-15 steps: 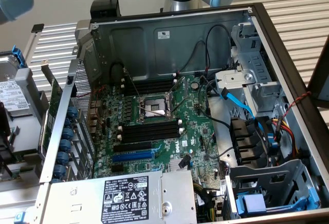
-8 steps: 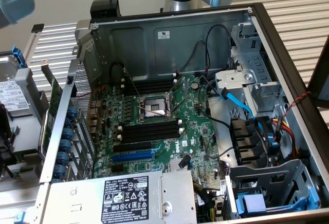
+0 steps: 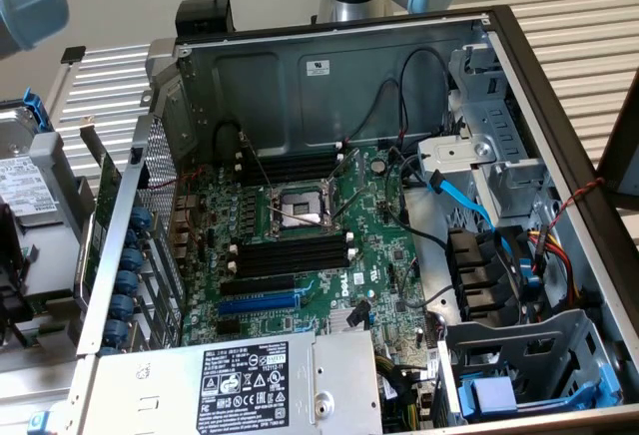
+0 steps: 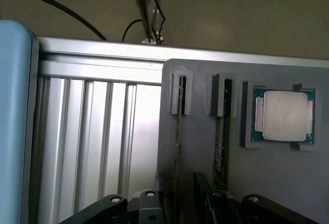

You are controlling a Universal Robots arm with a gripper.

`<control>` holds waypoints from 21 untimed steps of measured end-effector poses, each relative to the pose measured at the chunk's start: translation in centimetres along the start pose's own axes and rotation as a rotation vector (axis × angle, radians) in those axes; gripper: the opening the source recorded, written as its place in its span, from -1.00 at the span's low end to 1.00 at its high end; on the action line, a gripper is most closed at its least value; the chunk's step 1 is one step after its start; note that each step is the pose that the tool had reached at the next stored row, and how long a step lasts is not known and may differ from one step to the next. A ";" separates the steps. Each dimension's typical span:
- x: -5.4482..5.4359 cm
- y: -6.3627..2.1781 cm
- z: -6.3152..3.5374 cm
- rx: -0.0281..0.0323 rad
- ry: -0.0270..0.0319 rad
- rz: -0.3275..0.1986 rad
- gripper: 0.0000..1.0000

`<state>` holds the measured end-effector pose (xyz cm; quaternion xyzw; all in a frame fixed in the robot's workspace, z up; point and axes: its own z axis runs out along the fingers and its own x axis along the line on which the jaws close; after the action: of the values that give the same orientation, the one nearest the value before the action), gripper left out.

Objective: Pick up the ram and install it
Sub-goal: 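Pick up the ram and move it above insertion slot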

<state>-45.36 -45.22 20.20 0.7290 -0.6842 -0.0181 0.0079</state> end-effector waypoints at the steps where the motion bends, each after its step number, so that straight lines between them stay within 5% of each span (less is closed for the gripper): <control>1: 0.0 0.00 0.00 0.0000 -0.0001 0.000 -0.27; 11: 0.0 0.00 0.00 0.0000 0.0000 0.000 -0.27; 17: 0.0 0.00 0.00 0.0001 0.0000 0.000 -0.76; 21: 0.0 0.00 0.00 0.0000 0.0000 0.000 -0.76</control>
<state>-45.37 -45.22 20.20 0.7290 -0.6842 -0.0181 0.0079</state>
